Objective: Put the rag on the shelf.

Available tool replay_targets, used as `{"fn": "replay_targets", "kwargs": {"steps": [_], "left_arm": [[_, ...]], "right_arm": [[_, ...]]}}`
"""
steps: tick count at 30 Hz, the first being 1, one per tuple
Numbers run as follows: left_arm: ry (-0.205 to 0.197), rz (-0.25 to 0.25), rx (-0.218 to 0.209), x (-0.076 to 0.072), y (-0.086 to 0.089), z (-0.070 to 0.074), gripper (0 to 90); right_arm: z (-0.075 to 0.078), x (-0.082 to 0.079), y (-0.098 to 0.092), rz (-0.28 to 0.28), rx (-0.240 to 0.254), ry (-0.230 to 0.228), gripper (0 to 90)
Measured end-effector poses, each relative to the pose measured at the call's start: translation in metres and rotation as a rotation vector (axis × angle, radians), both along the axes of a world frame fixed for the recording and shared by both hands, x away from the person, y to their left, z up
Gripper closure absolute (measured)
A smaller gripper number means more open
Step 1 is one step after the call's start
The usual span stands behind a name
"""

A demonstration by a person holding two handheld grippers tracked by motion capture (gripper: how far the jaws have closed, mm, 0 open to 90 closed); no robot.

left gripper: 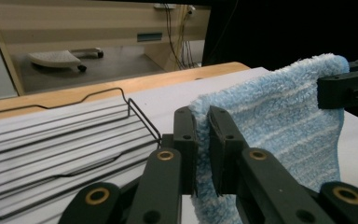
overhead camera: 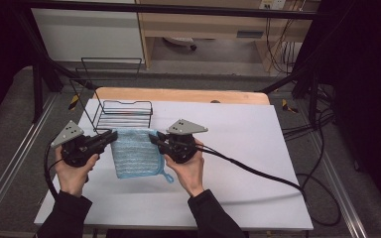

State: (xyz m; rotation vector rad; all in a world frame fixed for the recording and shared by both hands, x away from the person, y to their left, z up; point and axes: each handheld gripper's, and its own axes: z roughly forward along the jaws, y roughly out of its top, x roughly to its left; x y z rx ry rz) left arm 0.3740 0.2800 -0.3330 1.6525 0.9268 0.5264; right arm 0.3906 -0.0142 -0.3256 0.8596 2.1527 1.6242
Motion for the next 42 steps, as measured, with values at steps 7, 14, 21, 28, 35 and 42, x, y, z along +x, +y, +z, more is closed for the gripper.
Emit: {"fn": "replay_targets", "kwargs": {"steps": [7, 14, 21, 28, 35, 42], "left_arm": [[-0.044, 0.015, -0.021, 0.006, 0.005, 0.015, 82.2], [-0.09, 0.035, -0.04, 0.013, 0.007, 0.033, 82.3], [-0.138, 0.041, -0.053, 0.016, 0.011, 0.05, 82.4], [-0.173, 0.046, -0.072, 0.022, 0.014, 0.065, 82.4], [-0.202, 0.053, -0.088, 0.026, 0.018, 0.08, 82.5], [-0.229, 0.068, -0.097, 0.03, 0.025, 0.095, 82.5]], "right_arm": [[0.013, 0.004, 0.006, -0.007, 0.021, -0.036, 79.9], [0.031, 0.008, 0.011, -0.021, 0.036, -0.079, 79.9], [0.048, 0.012, 0.015, -0.033, 0.058, -0.122, 80.0], [0.066, 0.017, 0.019, -0.048, 0.072, -0.171, 80.0], [0.081, 0.019, 0.024, -0.05, 0.084, -0.208, 80.1], [0.096, 0.02, 0.033, -0.051, 0.091, -0.247, 80.1]]}}
